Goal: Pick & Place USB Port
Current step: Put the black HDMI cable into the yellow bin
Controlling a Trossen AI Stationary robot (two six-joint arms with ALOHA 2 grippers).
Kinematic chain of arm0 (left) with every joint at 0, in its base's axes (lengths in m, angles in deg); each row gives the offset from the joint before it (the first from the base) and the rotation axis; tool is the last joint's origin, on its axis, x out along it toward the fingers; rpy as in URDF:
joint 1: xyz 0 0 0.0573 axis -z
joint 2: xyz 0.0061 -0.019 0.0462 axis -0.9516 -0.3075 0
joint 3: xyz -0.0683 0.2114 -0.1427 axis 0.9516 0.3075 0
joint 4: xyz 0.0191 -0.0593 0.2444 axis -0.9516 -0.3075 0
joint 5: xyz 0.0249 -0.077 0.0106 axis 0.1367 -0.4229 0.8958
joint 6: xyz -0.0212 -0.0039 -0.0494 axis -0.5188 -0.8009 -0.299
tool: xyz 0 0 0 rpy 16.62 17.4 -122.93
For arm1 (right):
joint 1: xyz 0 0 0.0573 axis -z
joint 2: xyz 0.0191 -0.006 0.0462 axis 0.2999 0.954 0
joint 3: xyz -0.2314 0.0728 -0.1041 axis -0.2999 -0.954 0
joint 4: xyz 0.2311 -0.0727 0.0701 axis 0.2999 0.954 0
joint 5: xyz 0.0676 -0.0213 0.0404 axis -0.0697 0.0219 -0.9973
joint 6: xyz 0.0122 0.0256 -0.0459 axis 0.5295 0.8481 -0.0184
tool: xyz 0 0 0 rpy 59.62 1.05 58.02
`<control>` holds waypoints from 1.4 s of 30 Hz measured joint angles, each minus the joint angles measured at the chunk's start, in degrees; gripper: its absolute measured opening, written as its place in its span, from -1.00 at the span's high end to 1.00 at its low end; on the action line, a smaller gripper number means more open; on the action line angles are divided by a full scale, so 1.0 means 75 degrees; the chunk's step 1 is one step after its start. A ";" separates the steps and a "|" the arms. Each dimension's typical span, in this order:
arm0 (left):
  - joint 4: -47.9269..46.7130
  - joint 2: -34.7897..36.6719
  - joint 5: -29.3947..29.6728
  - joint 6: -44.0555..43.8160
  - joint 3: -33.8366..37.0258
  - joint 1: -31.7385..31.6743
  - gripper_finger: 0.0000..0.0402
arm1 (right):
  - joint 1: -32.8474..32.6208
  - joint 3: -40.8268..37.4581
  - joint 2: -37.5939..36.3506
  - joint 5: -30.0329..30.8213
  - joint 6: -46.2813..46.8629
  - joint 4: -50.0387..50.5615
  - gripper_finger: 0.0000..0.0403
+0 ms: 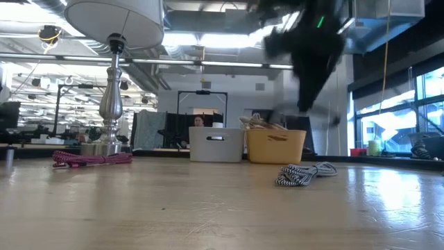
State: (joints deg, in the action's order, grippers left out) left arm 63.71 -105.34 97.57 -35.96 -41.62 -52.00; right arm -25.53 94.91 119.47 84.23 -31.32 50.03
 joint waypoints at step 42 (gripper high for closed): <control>0.0098 0.0000 -0.0003 -0.0003 0.0000 -0.0152 0.37 | 0.4787 0.0220 -0.0079 -0.1744 -0.2693 -0.2312 0.95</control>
State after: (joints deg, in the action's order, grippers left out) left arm 64.44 -105.34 97.55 -35.98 -41.62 -53.13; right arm 10.37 96.57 118.88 71.15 -51.51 32.68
